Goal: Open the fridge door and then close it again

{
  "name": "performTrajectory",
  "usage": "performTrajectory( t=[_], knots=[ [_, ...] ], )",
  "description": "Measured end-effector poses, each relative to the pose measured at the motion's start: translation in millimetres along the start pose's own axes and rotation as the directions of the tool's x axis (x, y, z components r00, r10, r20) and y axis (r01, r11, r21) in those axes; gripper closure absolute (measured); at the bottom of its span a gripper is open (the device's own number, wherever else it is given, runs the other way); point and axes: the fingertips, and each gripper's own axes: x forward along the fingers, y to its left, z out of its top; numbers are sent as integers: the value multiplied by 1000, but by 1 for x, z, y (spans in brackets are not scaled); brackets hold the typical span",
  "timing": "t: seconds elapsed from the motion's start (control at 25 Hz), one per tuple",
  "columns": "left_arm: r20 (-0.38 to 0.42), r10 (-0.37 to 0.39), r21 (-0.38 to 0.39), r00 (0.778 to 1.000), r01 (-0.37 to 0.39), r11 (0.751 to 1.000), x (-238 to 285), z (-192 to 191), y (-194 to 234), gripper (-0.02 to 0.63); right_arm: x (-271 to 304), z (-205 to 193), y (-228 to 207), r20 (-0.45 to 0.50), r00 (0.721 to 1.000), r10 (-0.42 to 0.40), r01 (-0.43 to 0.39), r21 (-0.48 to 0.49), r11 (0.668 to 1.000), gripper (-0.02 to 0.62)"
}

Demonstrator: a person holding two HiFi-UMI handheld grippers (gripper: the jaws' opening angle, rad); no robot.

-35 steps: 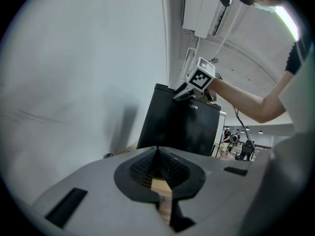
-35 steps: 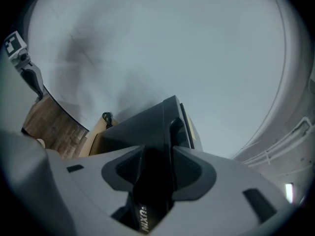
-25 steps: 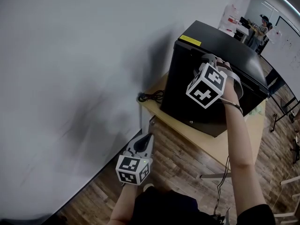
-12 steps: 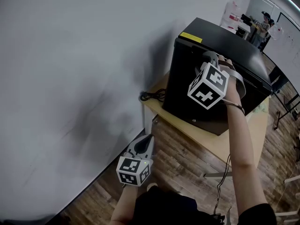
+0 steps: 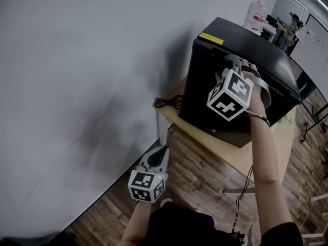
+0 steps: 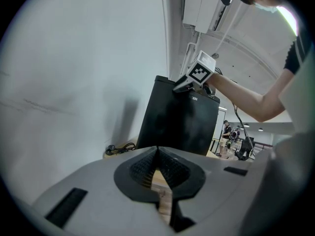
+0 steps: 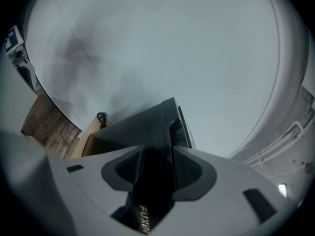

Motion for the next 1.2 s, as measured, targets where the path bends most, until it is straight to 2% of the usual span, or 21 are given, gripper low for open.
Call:
performTrajectory(
  t=[0.2, 0.4, 0.64, 1.2],
  knots=[
    [-1, 11, -5, 1000, -11, 1000, -2, -2, 2, 600, -9, 2, 3, 16, 1000, 22, -22, -6, 1000, 439],
    [11, 15, -6, 1000, -15, 1000, -15, 3, -3, 600, -72, 19, 28, 114, 992, 59, -55, -39, 998, 431],
    [9, 9, 5, 1000, -9, 1000, -18, -8, -11, 600, -104, 17, 50, 179, 980, 83, -71, -73, 995, 430],
    [32, 28, 35, 999, -29, 999, -65, -19, -64, 600, -190, -5, 81, 269, 952, 145, -107, -151, 983, 426]
  ],
)
